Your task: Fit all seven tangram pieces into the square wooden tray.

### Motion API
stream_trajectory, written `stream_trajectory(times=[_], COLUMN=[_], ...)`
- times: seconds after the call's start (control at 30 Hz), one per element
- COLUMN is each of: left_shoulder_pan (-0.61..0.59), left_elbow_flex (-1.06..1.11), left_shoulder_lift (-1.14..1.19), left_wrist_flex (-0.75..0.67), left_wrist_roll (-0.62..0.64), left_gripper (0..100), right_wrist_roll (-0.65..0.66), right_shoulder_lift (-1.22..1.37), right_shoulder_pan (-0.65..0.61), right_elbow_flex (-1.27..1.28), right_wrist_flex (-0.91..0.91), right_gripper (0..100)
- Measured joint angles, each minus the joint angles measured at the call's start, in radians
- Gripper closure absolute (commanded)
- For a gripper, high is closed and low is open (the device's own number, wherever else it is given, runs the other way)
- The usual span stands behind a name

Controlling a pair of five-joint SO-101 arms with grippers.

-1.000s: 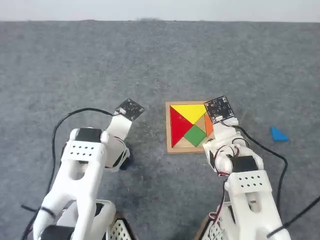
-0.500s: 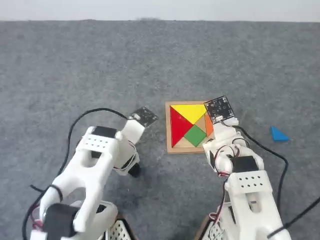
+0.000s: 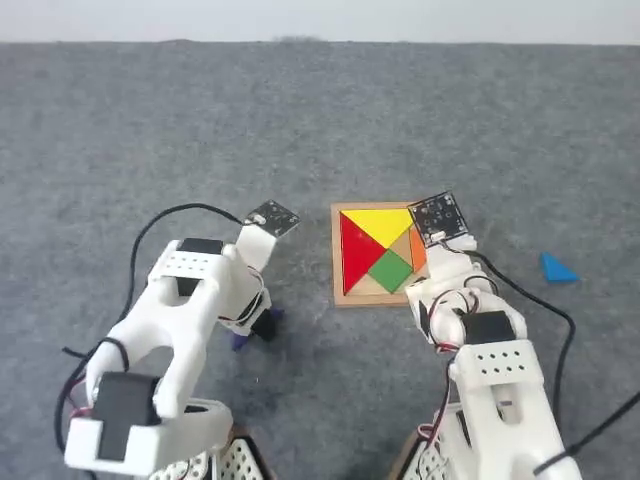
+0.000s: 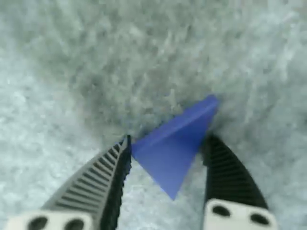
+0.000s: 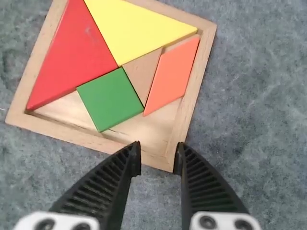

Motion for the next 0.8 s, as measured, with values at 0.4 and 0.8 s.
stream_trajectory(times=[0.4,0.8], left_shoulder_pan=[0.008,-0.002], left_elbow_flex=[-0.008,-0.137], left_shoulder_lift=[0.000,0.017], left_wrist_flex=[0.005,0.095], left_wrist_roll=[-0.002,-0.002], left_gripper=[95,99], right_wrist_roll=[0.000,0.000], right_shoulder_lift=[0.000,0.000], right_shoulder_pan=[0.000,0.000], right_elbow_flex=[0.000,0.000], right_wrist_flex=[0.000,0.000], right_gripper=[88.3,88.3])
